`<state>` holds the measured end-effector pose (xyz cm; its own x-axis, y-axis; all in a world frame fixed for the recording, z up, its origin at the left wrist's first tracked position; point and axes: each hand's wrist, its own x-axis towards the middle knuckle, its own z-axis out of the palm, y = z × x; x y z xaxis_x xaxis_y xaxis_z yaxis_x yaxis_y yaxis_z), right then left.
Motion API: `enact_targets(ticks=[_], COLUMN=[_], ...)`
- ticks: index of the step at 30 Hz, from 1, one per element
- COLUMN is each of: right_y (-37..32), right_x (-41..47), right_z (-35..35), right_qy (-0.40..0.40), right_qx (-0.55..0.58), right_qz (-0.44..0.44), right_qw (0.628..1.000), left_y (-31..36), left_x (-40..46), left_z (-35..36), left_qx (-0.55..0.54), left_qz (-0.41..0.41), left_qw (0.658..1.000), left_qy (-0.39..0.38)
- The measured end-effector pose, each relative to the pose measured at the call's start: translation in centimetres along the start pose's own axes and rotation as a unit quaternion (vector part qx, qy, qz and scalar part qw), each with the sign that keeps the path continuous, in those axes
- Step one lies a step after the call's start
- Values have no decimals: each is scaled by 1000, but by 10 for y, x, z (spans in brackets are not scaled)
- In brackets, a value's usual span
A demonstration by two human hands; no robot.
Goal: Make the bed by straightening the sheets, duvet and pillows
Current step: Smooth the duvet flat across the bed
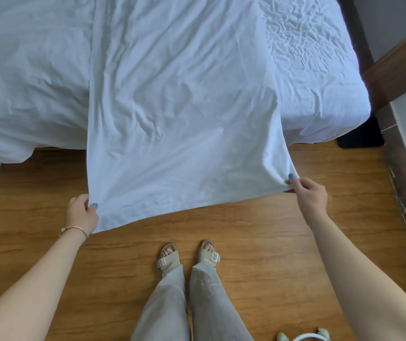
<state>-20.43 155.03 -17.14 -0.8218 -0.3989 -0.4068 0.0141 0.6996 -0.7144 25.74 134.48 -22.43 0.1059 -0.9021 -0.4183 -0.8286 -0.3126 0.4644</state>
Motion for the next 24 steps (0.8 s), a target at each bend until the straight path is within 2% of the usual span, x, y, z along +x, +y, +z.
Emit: enact_targets(ticks=[2,4,7,10,13,16,19,21,24], right_y=[3,13,40,78,112,133,142,134,117], right_x=[4,7,3,-27,-80,-138,-185,-197,-190], right_z=[3,7,23,46,71,88,94,91,93], right_qy=[53,85,61,-96,-277,-392,-503,-531,-550], right_qx=[-49,-48,-53,-90,-202,-315,-418,-460,-471], right_qz=[9,49,129,205,192,152,109,63,56], right_qw=[997,994,988,970,920,851,749,709,688], left_y=[1,3,-3,-21,-48,-63,-64,-65,-48], left_x=[2,1,1,-17,-63,-134,-212,-230,-220], left_z=[3,6,16,43,80,107,120,123,114], left_qx=[38,43,60,40,25,92,105,131,97], left_qz=[0,-21,-62,-107,-146,-109,-110,-99,-100], left_qw=[999,997,996,987,957,936,894,884,904], left_qy=[33,54,31,-113,-249,-322,-421,-437,-405])
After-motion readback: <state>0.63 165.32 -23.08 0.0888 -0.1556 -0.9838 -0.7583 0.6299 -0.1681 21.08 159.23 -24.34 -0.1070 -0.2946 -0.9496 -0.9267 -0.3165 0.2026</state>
